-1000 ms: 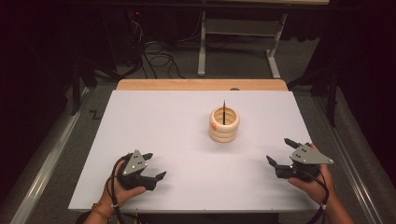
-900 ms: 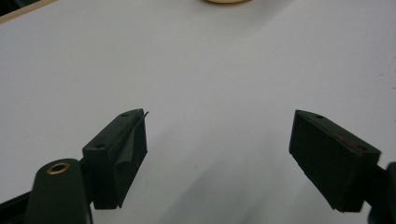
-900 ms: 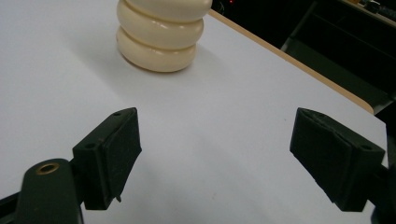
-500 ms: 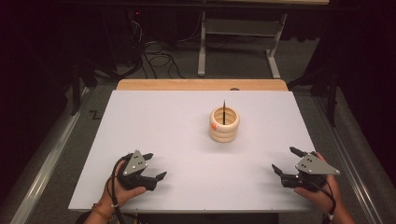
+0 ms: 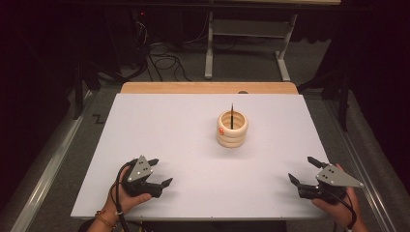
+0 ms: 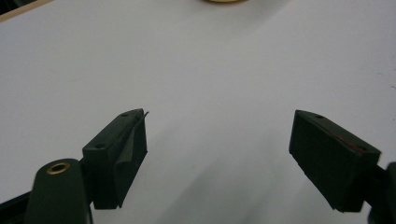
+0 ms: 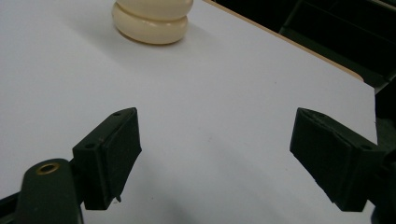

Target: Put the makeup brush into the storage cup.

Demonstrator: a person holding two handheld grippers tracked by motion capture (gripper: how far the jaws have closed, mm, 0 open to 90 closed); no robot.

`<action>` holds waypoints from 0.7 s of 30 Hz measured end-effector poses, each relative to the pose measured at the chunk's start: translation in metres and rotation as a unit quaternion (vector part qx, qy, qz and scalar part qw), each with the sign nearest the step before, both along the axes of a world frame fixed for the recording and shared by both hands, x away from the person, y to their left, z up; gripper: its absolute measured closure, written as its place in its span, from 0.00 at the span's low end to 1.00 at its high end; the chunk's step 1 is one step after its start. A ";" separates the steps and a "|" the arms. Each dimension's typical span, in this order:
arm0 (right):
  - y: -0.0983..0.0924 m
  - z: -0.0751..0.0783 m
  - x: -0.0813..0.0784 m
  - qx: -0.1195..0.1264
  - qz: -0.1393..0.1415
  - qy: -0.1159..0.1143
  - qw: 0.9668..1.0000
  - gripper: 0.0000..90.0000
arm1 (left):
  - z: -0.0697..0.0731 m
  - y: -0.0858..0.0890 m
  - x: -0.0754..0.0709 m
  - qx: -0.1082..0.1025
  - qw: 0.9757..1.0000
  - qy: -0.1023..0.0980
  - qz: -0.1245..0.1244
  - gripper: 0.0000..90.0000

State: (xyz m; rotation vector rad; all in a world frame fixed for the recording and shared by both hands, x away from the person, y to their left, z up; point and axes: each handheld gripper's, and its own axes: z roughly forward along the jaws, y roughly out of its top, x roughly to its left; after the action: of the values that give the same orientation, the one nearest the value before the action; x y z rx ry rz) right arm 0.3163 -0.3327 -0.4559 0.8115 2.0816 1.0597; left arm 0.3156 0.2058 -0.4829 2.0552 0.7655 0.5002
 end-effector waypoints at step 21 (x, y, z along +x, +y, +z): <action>-0.015 -0.009 -0.008 0.021 -0.026 0.006 0.999 0.19 | 0.003 0.001 -0.001 0.001 1.000 -0.008 0.002 0.22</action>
State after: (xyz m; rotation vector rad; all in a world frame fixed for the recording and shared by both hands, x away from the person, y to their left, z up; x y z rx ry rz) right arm 0.3086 -0.3480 -0.4653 0.8896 2.0422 1.0761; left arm 0.3146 0.2068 -0.4802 2.0490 0.7596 0.5180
